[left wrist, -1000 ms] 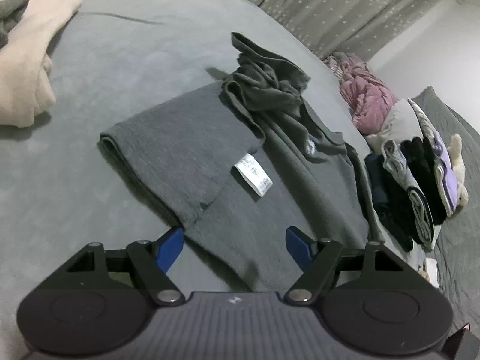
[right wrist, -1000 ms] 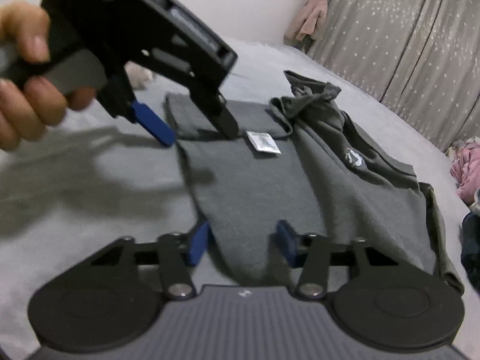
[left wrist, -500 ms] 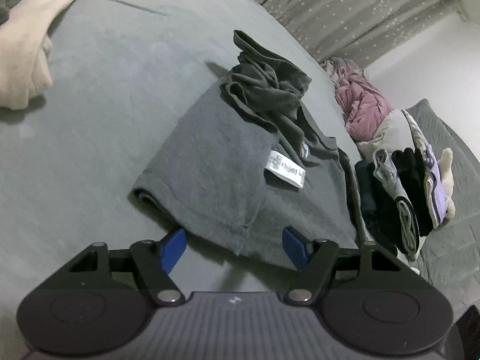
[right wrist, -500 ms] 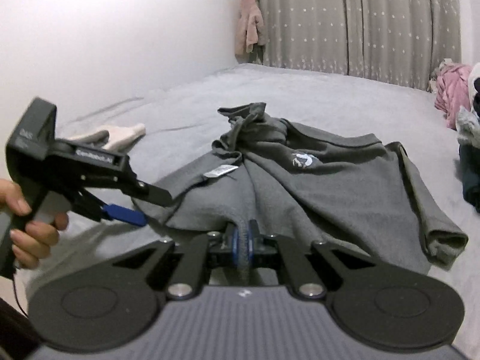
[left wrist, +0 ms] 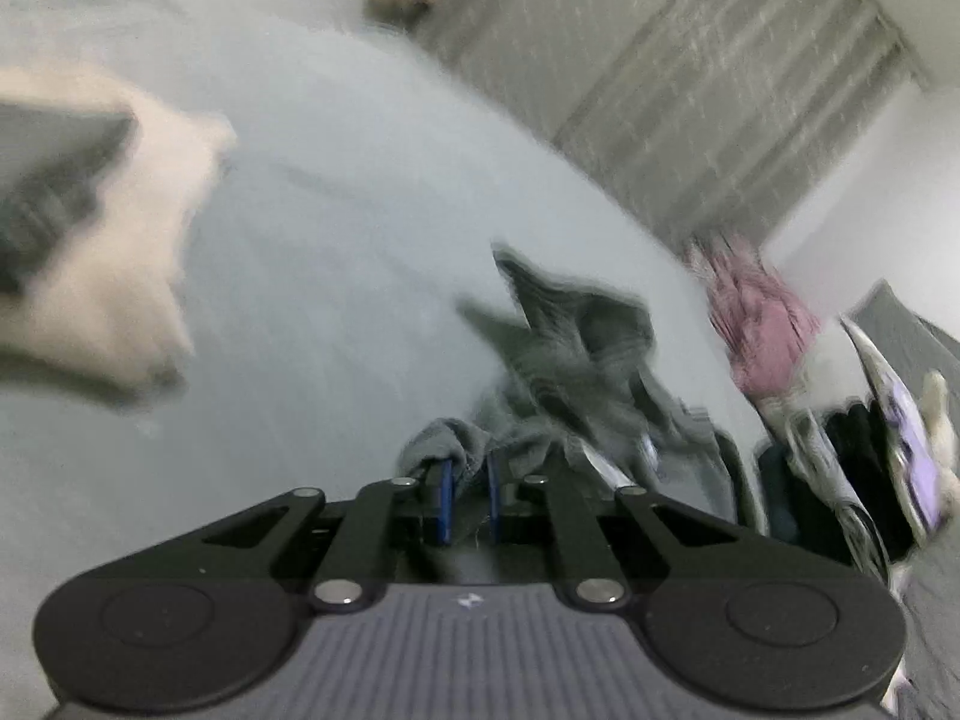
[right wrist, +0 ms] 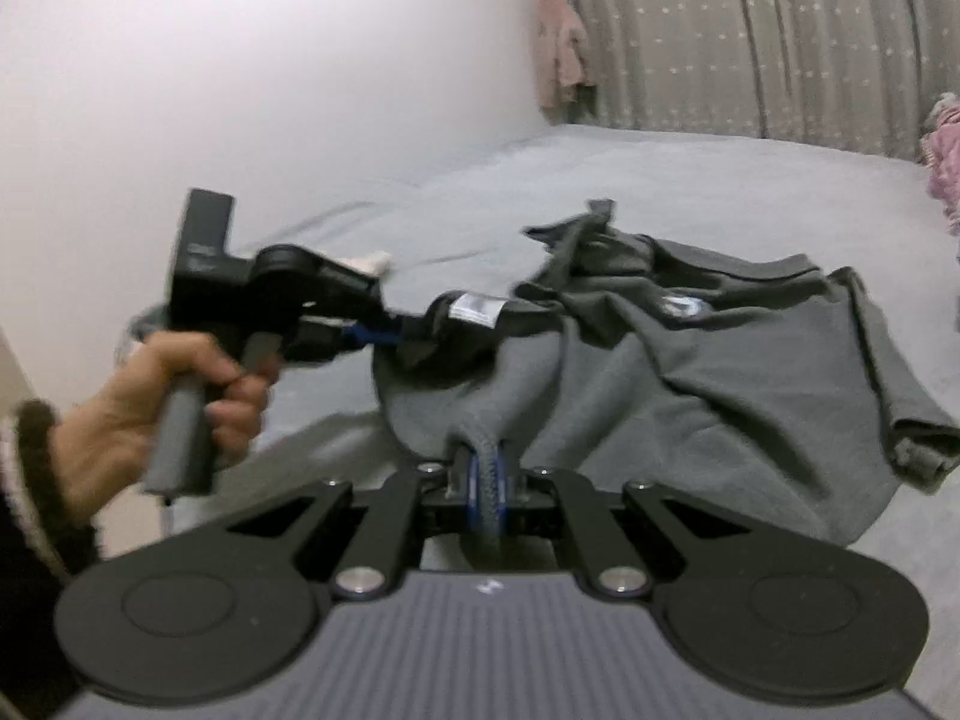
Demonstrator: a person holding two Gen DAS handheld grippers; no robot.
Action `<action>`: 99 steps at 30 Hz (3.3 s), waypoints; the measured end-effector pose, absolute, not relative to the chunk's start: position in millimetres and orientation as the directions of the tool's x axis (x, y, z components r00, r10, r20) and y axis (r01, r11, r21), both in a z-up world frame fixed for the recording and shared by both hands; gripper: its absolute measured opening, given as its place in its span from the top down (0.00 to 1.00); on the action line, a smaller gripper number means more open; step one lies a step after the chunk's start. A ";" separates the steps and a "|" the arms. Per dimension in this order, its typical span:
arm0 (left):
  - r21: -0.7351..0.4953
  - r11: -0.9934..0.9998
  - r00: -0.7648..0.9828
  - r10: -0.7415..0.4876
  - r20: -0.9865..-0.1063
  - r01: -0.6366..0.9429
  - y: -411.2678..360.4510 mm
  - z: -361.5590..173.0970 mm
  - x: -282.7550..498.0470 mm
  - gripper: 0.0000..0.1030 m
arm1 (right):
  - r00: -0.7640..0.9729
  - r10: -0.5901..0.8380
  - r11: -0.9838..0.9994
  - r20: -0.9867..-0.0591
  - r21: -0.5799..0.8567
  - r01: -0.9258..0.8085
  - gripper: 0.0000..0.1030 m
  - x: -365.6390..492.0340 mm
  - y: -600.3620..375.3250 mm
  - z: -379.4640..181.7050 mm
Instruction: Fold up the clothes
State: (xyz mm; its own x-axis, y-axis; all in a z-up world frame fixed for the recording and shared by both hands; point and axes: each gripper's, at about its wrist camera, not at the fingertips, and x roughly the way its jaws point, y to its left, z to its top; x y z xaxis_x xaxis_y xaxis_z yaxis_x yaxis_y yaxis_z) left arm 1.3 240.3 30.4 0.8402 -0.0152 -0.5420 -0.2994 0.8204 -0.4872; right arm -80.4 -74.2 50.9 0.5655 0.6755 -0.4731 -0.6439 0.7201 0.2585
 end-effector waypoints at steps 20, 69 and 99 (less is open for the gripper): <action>-0.250 0.961 0.704 -0.096 -0.704 -0.119 266.1 14.7 -42.6 0.47 | 0.575 0.529 0.843 -0.624 0.309 -0.440 0.45 -86.3 -156.4 37.3; 0.159 0.977 0.728 0.006 -0.686 0.142 184.8 38.3 -94.4 0.49 | 0.581 0.400 0.893 -0.709 0.445 -0.072 0.48 -126.2 -249.7 36.0; -0.193 0.975 0.480 -0.120 -0.869 -0.105 227.0 19.8 -140.9 0.96 | 0.496 0.397 0.918 -0.773 0.345 -0.197 0.93 -163.6 -266.4 42.6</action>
